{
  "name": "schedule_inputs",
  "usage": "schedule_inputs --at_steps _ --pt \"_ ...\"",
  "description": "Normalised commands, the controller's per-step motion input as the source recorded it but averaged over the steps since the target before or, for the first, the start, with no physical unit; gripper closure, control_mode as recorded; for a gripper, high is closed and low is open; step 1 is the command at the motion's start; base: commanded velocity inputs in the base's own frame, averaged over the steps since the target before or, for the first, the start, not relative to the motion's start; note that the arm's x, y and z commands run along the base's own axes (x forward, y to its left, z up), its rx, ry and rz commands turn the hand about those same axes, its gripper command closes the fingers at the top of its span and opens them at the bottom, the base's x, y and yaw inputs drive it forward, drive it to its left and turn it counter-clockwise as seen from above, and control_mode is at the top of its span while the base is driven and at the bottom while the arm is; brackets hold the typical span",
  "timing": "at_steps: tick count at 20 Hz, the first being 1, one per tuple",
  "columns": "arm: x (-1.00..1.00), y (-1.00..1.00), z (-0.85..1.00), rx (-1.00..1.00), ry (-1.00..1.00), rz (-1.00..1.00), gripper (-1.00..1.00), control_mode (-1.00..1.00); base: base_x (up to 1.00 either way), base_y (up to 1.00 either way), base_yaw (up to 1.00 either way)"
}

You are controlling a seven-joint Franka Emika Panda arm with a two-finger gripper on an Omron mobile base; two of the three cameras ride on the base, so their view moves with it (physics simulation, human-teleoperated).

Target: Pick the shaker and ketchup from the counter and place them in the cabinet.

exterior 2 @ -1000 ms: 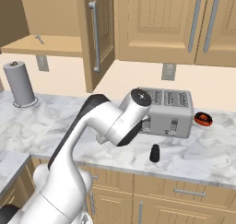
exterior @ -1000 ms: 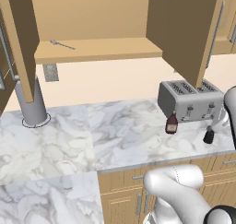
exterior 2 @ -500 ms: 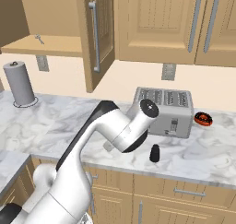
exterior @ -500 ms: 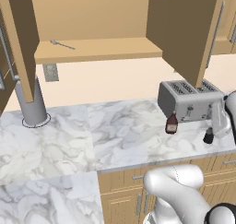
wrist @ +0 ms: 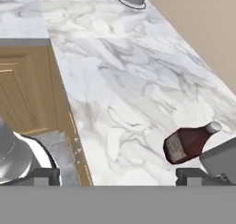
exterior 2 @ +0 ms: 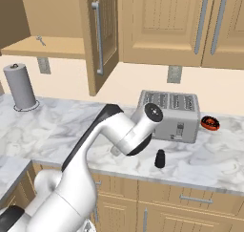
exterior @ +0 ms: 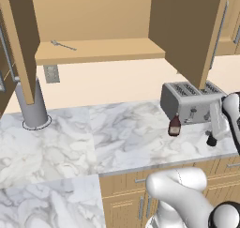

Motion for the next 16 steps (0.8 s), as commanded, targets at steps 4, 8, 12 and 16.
schedule_inputs --at_steps 4,8,12,16 --pt "0.31 0.01 -0.29 0.00 0.01 0.01 -1.00 -1.00 0.00 0.00 0.00" --pt "0.30 0.00 -0.36 0.00 0.01 0.01 -1.00 -1.00 0.00 0.00 0.00" --pt "0.36 0.00 -0.31 0.00 0.01 0.04 -1.00 -1.00 0.00 0.00 0.00" --pt "0.28 0.01 -0.15 0.00 0.00 0.07 -1.00 -1.00 0.00 0.00 0.00"
